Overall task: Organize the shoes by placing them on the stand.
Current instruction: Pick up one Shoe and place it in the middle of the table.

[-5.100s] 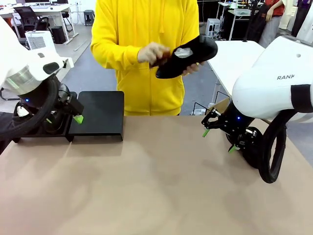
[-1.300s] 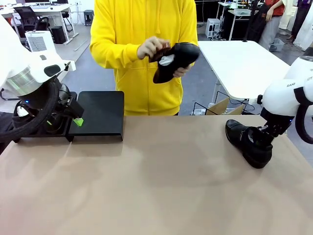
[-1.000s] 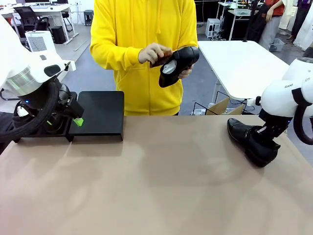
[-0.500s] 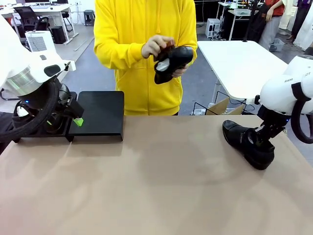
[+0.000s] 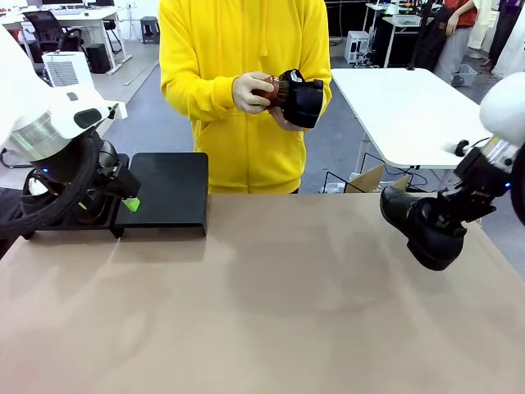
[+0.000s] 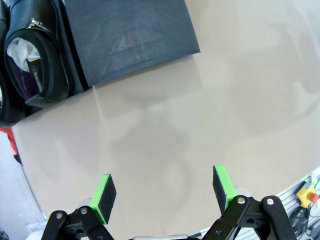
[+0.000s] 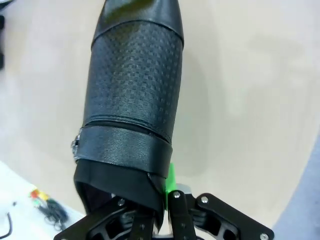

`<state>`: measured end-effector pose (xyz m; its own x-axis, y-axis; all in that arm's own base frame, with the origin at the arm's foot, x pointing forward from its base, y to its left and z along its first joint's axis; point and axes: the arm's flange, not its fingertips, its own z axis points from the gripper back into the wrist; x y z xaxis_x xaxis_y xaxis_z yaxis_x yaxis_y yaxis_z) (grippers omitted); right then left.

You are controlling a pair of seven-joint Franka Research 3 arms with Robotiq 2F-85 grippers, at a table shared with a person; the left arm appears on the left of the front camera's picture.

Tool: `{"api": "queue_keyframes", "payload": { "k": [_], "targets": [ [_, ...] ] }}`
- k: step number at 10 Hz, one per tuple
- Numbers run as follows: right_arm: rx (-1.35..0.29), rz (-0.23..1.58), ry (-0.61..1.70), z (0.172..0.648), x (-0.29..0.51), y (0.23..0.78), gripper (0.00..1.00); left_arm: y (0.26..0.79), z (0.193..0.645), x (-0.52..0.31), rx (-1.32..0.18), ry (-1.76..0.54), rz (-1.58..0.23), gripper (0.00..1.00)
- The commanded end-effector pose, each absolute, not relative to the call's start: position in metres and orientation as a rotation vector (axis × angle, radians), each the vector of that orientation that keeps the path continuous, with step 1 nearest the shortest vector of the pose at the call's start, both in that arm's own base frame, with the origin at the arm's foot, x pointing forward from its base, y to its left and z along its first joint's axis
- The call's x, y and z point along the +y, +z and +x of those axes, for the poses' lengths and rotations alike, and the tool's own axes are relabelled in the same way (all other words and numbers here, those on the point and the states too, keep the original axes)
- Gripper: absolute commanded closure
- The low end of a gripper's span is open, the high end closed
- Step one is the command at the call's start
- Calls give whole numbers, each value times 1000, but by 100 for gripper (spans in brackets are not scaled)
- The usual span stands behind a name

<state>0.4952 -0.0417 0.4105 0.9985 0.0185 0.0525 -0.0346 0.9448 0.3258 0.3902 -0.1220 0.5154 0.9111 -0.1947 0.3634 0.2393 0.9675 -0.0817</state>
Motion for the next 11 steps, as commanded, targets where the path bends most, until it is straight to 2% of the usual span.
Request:
{"api": "queue_keyframes", "payload": {
  "k": [1, 2, 3, 4, 8, 9, 10, 11],
  "targets": [
    [-97, 313, -78, 481, -40, 444, 100, 516, 390, -122, -369, -209, -131, 0],
    [-127, 281, -101, 471, -34, 465, 100, 516, 390, -122, -369, -209, -131, 0],
    [-163, 132, -157, 464, -26, 482, 100, 516, 390, -122, -369, -209, -131, 0],
    [-104, 324, -58, 485, -44, 449, 100, 516, 390, -122, -369, -209, -131, 0],
    [-102, 283, -84, 479, -42, 453, 100, 516, 390, -122, -369, -209, -131, 0],
    [-128, 337, -150, 472, -34, 453, 100, 516, 390, -122, -369, -209, -131, 0],
    [-382, 412, -222, 427, -25, 529, 100, 516, 390, -122, -369, -209, -131, 0],
    [-388, 414, -217, 425, -24, 531, 100, 516, 390, -122, -369, -209, -131, 0]
  ]
}}
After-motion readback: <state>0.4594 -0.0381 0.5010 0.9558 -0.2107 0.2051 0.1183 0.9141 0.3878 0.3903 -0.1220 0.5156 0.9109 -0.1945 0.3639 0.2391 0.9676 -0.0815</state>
